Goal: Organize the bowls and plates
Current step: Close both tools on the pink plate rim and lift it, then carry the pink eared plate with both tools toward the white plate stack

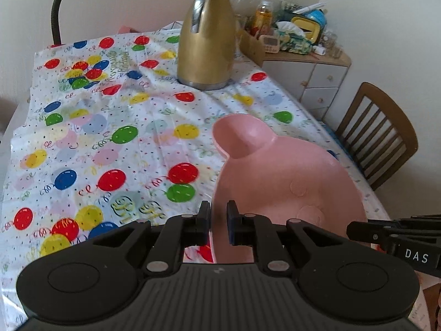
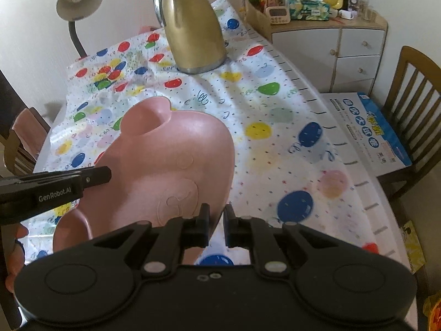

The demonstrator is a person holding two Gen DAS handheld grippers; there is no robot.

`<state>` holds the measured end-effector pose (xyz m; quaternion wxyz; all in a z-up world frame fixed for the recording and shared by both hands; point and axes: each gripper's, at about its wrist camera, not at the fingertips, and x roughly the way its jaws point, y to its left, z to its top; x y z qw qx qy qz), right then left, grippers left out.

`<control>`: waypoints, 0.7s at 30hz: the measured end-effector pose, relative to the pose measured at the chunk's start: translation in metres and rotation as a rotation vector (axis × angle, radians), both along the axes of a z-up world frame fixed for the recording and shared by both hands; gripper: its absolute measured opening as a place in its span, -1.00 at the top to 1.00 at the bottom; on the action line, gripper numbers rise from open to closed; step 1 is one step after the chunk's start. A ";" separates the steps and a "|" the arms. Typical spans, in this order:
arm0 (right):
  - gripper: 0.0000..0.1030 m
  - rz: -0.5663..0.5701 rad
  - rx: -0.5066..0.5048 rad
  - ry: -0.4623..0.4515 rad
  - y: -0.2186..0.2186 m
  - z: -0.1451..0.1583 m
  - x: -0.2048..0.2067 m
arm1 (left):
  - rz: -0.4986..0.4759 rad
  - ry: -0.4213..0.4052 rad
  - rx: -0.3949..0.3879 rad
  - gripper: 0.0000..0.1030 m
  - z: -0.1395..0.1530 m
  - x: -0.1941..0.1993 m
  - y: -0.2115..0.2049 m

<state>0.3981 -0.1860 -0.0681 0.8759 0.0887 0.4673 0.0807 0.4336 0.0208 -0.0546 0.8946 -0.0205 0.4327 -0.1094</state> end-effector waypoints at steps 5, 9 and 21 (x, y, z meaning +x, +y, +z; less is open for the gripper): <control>0.83 -0.009 0.011 0.002 -0.021 0.014 -0.032 | -0.015 -0.005 0.002 0.77 0.017 -0.034 -0.020; 0.83 -0.004 0.014 -0.003 -0.035 0.022 -0.057 | -0.014 -0.005 0.012 0.77 0.027 -0.065 -0.035; 0.83 0.028 0.026 -0.003 -0.072 0.035 -0.141 | 0.006 0.002 0.031 0.77 0.042 -0.159 -0.075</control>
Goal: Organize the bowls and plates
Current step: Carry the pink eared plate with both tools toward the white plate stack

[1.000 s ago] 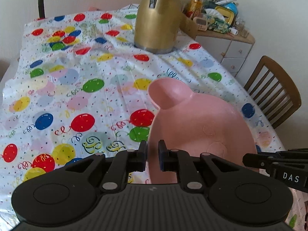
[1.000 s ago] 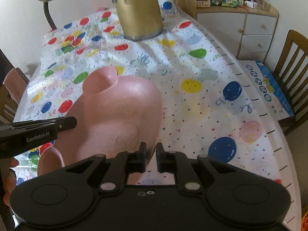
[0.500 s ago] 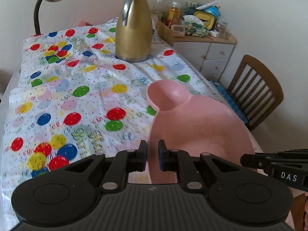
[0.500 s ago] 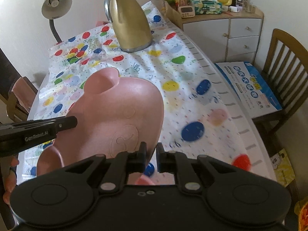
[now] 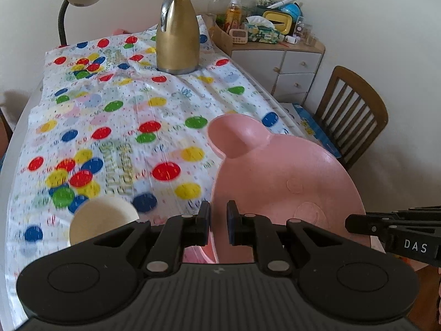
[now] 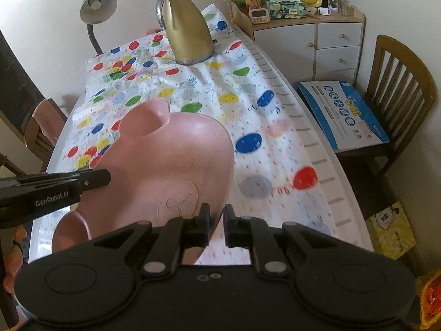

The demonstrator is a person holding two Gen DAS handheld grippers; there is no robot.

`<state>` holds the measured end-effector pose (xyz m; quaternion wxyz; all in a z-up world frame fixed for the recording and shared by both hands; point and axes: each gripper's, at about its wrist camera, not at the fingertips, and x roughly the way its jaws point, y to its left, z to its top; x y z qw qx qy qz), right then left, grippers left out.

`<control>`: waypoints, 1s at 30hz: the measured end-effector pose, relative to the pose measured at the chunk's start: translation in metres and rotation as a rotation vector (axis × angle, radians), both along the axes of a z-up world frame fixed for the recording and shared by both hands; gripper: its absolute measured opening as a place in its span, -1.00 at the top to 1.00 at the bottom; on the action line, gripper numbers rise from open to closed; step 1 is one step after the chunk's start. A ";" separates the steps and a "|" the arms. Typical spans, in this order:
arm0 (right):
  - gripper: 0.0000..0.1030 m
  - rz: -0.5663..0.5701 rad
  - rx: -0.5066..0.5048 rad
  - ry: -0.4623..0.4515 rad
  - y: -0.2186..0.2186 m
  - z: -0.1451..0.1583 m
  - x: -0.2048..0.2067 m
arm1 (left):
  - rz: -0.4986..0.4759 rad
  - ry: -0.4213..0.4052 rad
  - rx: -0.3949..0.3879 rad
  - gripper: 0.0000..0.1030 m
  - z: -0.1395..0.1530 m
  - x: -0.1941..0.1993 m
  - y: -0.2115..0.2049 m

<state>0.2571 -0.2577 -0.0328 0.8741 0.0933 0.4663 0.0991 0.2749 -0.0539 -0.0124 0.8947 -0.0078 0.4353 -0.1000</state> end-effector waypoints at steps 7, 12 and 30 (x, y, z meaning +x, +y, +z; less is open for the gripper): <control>0.83 0.030 0.001 0.009 -0.020 0.000 -0.044 | 0.013 0.004 -0.001 0.77 0.004 -0.049 -0.018; 0.83 0.049 0.002 0.007 -0.031 0.001 -0.071 | 0.019 0.012 -0.003 0.77 0.006 -0.078 -0.025; 0.83 0.090 0.015 0.059 -0.051 -0.029 -0.133 | 0.052 0.078 -0.014 0.77 -0.025 -0.150 -0.041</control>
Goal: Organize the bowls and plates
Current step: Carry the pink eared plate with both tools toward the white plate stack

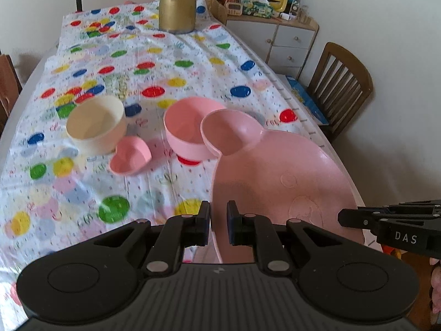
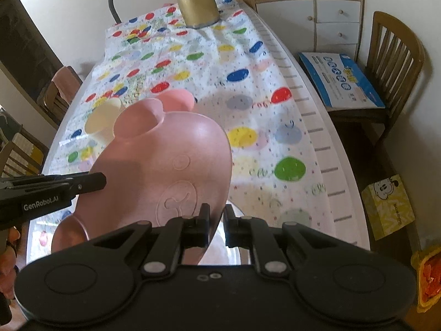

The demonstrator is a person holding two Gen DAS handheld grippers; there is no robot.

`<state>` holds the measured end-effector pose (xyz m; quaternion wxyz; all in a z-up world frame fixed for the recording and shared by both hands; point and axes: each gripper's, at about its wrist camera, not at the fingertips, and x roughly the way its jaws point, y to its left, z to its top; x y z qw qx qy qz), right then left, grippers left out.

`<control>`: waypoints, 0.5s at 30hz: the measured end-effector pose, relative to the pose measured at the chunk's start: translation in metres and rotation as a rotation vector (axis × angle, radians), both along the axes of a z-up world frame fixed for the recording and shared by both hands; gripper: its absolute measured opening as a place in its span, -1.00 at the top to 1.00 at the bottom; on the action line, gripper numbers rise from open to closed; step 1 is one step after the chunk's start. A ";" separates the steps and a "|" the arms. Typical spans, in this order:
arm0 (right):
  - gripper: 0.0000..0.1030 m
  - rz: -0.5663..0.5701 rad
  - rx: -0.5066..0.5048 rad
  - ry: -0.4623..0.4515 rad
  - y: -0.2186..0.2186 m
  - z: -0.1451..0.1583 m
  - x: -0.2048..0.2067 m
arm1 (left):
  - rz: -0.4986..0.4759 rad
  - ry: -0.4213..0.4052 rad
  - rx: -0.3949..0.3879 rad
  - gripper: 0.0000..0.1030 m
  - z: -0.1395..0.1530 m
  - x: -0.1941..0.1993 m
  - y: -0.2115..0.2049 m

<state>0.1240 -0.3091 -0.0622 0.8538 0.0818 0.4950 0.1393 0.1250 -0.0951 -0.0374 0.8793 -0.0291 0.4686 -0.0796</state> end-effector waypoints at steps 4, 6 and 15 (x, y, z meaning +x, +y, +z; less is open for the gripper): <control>0.83 -0.003 -0.003 0.021 -0.004 -0.012 -0.010 | 0.003 0.022 -0.003 0.77 -0.012 -0.011 -0.004; 0.83 0.001 -0.003 0.030 -0.006 -0.018 -0.014 | 0.004 0.037 -0.005 0.77 -0.019 -0.016 -0.005; 0.84 0.018 -0.007 0.053 -0.004 -0.041 -0.027 | 0.017 0.067 0.011 0.77 -0.040 -0.031 -0.003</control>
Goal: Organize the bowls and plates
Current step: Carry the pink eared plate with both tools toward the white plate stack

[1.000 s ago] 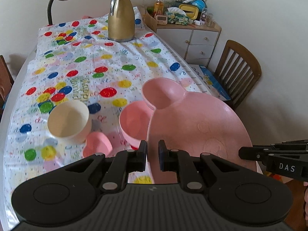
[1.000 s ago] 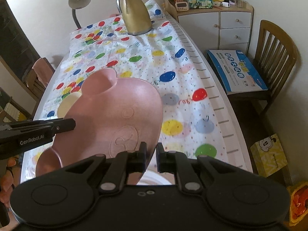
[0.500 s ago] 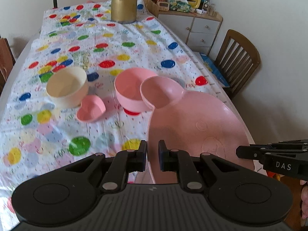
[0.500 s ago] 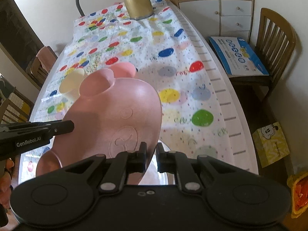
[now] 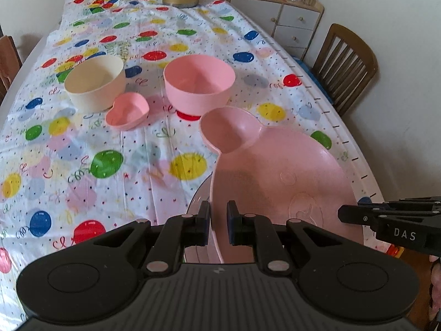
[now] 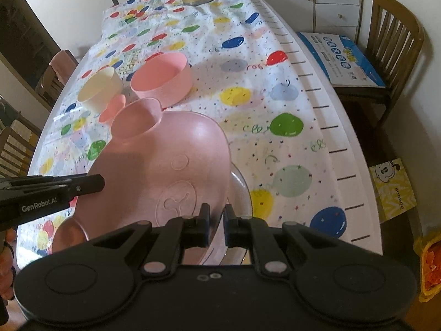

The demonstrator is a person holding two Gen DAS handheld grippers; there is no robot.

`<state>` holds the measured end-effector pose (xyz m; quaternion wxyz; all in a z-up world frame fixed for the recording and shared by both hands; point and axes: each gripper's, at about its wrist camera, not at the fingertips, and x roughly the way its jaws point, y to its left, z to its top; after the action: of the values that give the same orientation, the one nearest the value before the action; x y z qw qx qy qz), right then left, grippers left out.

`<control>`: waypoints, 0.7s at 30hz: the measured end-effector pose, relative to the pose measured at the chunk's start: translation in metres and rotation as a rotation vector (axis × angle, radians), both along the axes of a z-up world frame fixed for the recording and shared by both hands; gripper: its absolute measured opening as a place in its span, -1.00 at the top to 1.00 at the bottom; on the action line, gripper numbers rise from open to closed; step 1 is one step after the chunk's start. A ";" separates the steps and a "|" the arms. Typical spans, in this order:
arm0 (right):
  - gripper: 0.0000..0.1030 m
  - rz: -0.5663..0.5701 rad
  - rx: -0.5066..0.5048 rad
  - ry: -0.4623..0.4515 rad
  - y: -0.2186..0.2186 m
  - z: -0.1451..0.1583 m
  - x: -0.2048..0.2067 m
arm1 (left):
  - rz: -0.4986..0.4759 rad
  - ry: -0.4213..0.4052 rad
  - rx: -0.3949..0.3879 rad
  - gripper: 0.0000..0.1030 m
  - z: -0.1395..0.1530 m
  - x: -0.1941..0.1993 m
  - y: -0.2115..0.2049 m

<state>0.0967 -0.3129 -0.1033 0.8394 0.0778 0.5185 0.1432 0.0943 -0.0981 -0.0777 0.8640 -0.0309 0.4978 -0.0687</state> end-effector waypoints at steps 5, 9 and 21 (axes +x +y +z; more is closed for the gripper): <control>0.84 0.011 0.002 0.011 0.005 -0.010 -0.001 | 0.018 0.020 0.005 0.77 -0.010 -0.005 0.006; 0.84 0.020 0.008 0.009 0.009 -0.016 -0.001 | 0.034 0.031 0.007 0.77 -0.015 -0.008 0.009; 0.84 0.039 0.001 0.039 0.015 -0.032 0.001 | 0.054 0.044 0.016 0.77 -0.025 -0.014 0.011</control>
<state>0.0981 -0.2977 -0.1352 0.8261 0.0711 0.5362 0.1581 0.0804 -0.0868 -0.1023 0.8545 -0.0391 0.5164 -0.0405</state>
